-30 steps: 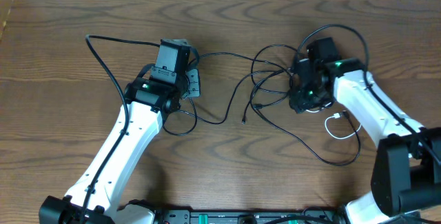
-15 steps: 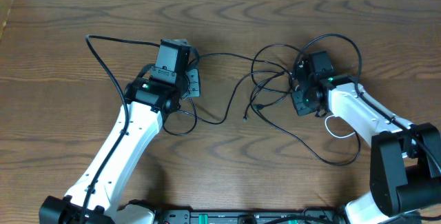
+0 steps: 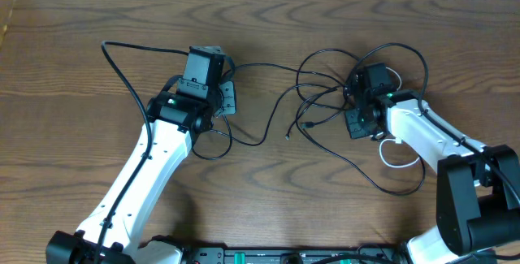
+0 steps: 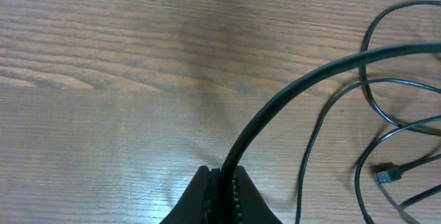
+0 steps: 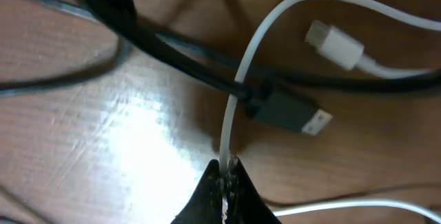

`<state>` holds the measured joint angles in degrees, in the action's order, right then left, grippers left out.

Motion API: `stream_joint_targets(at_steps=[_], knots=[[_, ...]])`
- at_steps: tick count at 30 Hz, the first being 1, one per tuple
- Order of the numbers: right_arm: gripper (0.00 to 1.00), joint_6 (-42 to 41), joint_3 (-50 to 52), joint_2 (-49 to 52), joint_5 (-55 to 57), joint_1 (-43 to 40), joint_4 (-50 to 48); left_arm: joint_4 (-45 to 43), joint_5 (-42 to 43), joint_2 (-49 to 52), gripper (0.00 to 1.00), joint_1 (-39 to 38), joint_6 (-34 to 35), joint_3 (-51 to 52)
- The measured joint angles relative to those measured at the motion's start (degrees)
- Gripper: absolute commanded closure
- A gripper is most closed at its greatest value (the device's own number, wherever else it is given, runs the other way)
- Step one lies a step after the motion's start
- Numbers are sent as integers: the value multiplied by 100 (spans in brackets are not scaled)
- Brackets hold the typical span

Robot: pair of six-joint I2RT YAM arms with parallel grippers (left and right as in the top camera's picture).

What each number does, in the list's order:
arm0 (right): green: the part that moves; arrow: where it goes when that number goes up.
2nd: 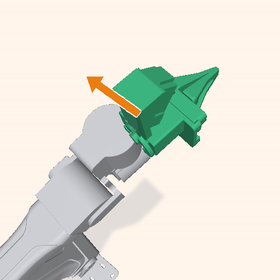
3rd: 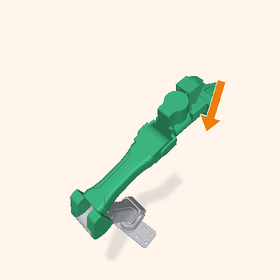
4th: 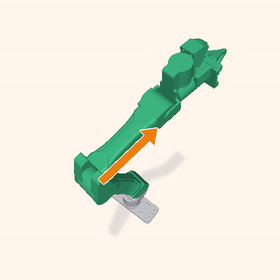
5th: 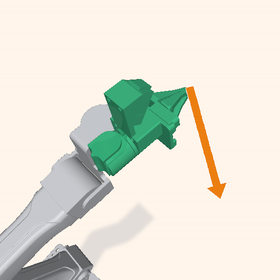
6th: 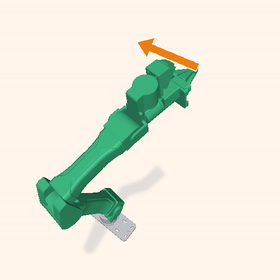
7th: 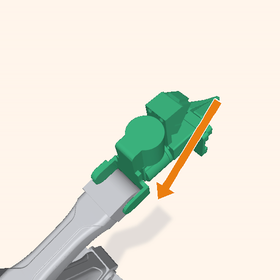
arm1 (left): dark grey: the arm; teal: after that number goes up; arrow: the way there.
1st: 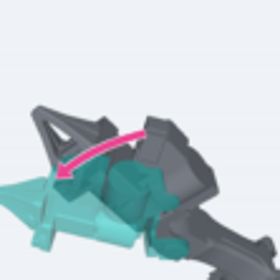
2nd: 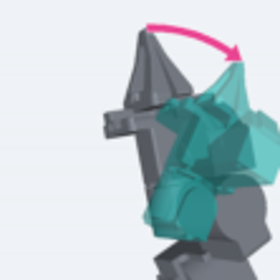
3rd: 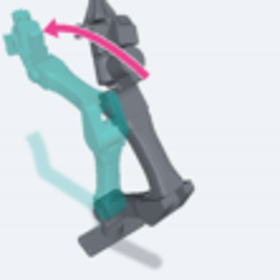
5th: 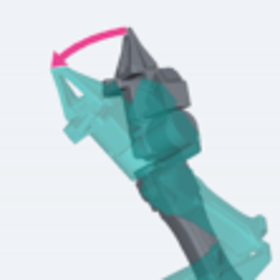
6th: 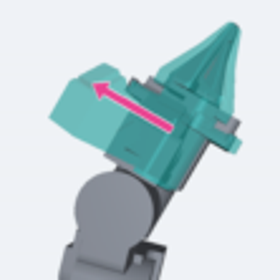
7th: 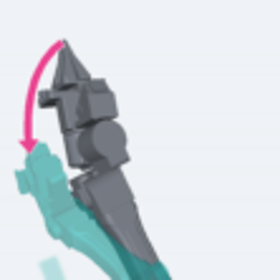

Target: Untangle cables

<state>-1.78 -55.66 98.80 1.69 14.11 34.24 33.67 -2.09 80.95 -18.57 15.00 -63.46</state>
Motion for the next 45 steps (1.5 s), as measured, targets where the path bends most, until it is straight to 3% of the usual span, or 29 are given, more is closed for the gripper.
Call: stream_joint_targets(at_steps=[6,11,19,27,32,38,45], knots=[[99,-44,-197,-1043,-210,-22,713,0,0,0,92,0,0,0],[99,-44,-754,-2299,7,-376,612,-2,0,0,92,0,0,0],[99,-57,-839,-3303,894,-1561,-669,-4,-2,0,92,0,0,0],[99,96,-837,-3338,1217,-2887,-2474,-2,0,0,92,0,0,0],[99,138,-839,-3165,1340,-3746,-2935,0,0,0,93,0,0,0],[99,136,-1368,-2468,1008,-4492,-2210,0,0,0,92,0,0,0],[99,105,-4083,-1169,492,-4660,308,-2,0,0,93,0,0,0]])
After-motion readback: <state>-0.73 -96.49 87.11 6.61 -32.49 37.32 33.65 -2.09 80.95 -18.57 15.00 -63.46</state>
